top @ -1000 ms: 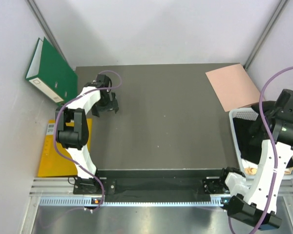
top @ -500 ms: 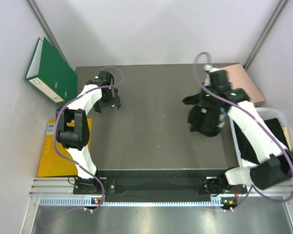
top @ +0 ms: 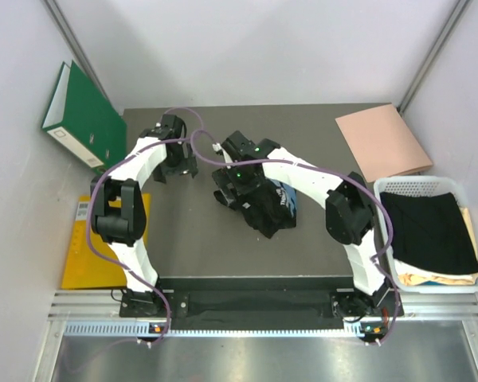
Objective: Fold and stack the t-shirts
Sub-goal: Move the tshirt to the center of the board, then flatten out the tshirt
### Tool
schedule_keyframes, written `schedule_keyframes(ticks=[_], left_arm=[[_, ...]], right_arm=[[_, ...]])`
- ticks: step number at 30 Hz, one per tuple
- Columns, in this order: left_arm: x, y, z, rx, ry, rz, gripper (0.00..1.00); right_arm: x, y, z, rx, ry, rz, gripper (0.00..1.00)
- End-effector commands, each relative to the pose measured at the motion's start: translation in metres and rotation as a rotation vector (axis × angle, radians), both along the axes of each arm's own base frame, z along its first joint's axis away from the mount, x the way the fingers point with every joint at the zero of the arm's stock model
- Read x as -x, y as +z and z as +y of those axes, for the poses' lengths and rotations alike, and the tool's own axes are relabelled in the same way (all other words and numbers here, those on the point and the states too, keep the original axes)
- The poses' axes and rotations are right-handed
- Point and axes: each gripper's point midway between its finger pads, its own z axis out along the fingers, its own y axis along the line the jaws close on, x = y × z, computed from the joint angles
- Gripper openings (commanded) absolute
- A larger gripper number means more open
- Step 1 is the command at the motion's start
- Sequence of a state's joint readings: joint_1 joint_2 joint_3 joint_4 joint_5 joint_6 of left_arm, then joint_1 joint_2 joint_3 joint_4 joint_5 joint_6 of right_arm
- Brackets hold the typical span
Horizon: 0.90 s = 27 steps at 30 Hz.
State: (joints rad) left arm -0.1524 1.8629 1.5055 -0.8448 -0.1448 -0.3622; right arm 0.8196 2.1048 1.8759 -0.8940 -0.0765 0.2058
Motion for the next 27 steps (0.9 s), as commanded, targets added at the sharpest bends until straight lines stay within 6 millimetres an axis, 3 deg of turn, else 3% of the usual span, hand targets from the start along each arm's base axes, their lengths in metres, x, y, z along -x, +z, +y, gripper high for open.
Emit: schedule_keyframes(ticks=[1, 3, 6, 9, 10, 14, 18, 22, 27], left_arm=[[0.000, 0.037, -0.022, 0.072, -0.084, -0.094, 0.99], [0.000, 0.045, -0.038, 0.121, -0.146, -0.137, 0.99], [0.011, 0.054, -0.076, 0.206, -0.249, -0.156, 0.99], [0.026, 0.054, -0.104, 0.301, -0.299, -0.129, 0.96], [0.031, 0.054, -0.114, 0.353, -0.316, -0.116, 0.94], [0.045, 0.046, -0.140, 0.504, -0.330, -0.057, 0.88], [0.049, 0.041, -0.155, 0.572, -0.344, -0.026, 0.85], [0.049, 0.034, -0.164, 0.602, -0.350, 0.008, 0.76], [0.059, 0.015, -0.163, 0.551, -0.349, 0.090, 0.75]], right_arm=[[-0.020, 0.070, -0.016, -0.094, -0.080, -0.162, 1.00], [-0.025, 0.081, -0.022, -0.127, -0.114, -0.184, 1.00], [-0.043, 0.089, -0.060, -0.129, -0.233, -0.214, 1.00], [-0.048, 0.082, -0.089, -0.142, -0.313, -0.197, 1.00], [-0.051, 0.088, -0.096, -0.156, -0.336, -0.208, 1.00], [-0.058, 0.082, -0.117, -0.153, -0.407, -0.203, 1.00], [-0.058, 0.074, -0.124, -0.134, -0.426, -0.195, 1.00], [-0.056, 0.069, -0.127, -0.123, -0.437, -0.189, 1.00], [-0.055, 0.064, -0.136, -0.108, -0.462, -0.188, 1.00]])
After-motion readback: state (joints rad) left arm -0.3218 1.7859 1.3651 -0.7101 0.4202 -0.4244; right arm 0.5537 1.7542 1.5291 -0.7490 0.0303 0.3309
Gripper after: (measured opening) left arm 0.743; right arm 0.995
